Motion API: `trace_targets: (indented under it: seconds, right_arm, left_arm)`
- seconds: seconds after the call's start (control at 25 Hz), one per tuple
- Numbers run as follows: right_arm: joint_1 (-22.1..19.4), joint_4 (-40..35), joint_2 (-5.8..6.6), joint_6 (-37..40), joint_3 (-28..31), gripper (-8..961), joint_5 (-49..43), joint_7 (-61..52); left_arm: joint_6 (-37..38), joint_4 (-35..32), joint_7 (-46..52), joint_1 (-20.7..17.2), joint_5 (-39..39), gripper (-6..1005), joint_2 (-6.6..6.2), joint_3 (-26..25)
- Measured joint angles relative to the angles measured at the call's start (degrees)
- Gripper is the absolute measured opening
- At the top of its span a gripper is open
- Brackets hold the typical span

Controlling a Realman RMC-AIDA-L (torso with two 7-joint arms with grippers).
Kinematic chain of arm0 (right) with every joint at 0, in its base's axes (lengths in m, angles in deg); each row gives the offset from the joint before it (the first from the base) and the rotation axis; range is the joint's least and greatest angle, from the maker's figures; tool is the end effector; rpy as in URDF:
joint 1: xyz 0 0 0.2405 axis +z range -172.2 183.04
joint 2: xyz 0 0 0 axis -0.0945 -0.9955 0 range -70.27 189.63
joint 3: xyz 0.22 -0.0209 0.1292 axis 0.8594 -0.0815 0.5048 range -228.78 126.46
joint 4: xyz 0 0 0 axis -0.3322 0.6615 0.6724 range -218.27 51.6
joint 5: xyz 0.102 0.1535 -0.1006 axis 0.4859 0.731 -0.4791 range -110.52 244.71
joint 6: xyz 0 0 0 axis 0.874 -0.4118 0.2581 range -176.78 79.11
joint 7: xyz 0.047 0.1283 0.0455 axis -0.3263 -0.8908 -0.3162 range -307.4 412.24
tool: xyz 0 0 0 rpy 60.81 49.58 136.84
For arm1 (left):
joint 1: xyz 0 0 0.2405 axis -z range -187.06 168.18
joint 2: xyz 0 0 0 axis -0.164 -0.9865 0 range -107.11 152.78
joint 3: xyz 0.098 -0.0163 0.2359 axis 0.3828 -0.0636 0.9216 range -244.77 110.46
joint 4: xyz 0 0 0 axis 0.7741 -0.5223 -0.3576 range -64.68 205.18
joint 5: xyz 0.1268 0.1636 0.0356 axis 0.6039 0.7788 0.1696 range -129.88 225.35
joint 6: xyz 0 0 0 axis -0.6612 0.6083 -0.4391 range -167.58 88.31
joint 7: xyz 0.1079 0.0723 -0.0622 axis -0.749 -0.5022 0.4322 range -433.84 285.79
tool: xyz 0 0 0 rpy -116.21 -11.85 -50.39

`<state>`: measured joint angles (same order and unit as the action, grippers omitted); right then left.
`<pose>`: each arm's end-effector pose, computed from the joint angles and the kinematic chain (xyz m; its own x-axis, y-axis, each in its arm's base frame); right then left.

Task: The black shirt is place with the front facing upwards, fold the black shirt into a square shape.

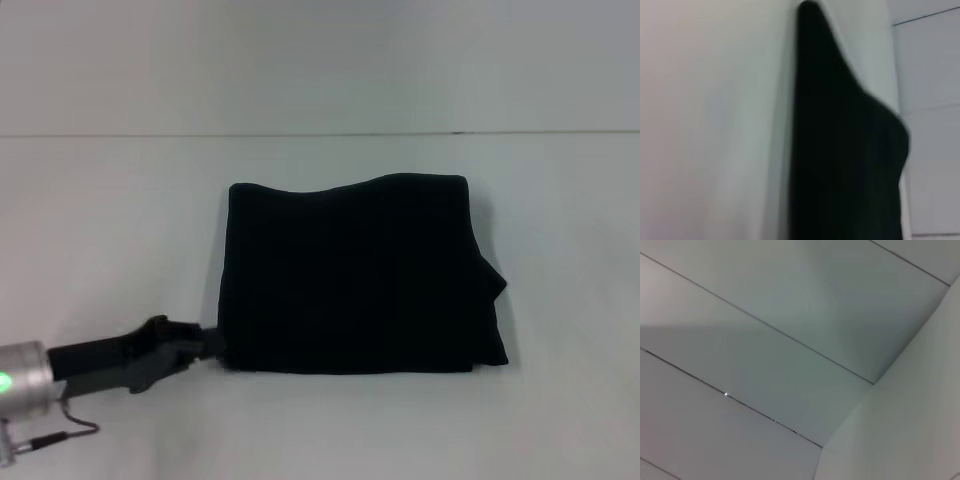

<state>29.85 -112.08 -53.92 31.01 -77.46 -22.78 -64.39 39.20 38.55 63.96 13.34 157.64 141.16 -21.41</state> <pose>0.3265 0.3431 0.0911 -0.1529 -0.4739 -0.8672 -0.9109 -0.2728 0.3097 -0.3174 0.2992 -0.0210 -0.1870 0.8944 0.4064 0.9453 0.0513 0.3221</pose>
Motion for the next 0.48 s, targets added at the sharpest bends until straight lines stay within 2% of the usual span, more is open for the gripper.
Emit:
trace_targets:
  seconds: [0.12, 0.24, 0.36, 0.48]
  right_arm:
    - [-0.09, -1.58, 0.23, 0.06, -0.43, 793, -1.34, 1.02]
    - [-0.17, -4.84, 0.58, 0.36, -0.59, 793, -6.53, 3.22]
    - [0.55, -9.07, 0.78, 0.42, -2.07, 794, -13.66, 8.28]
    - [2.05, -11.81, 0.21, 0.52, -6.16, 794, -19.80, 18.26]
  left_arm:
    - [3.71, -1.33, -3.75, -1.68, 0.01, 187, -1.23, -4.83]
    - [9.01, -2.50, -13.59, -3.17, -0.49, 252, -3.20, -12.26]
    - [14.71, -3.37, -28.11, -1.80, -1.09, 316, -3.64, -16.41]
    - [14.62, -4.72, -37.44, 1.72, -0.09, 381, -3.37, -15.35]
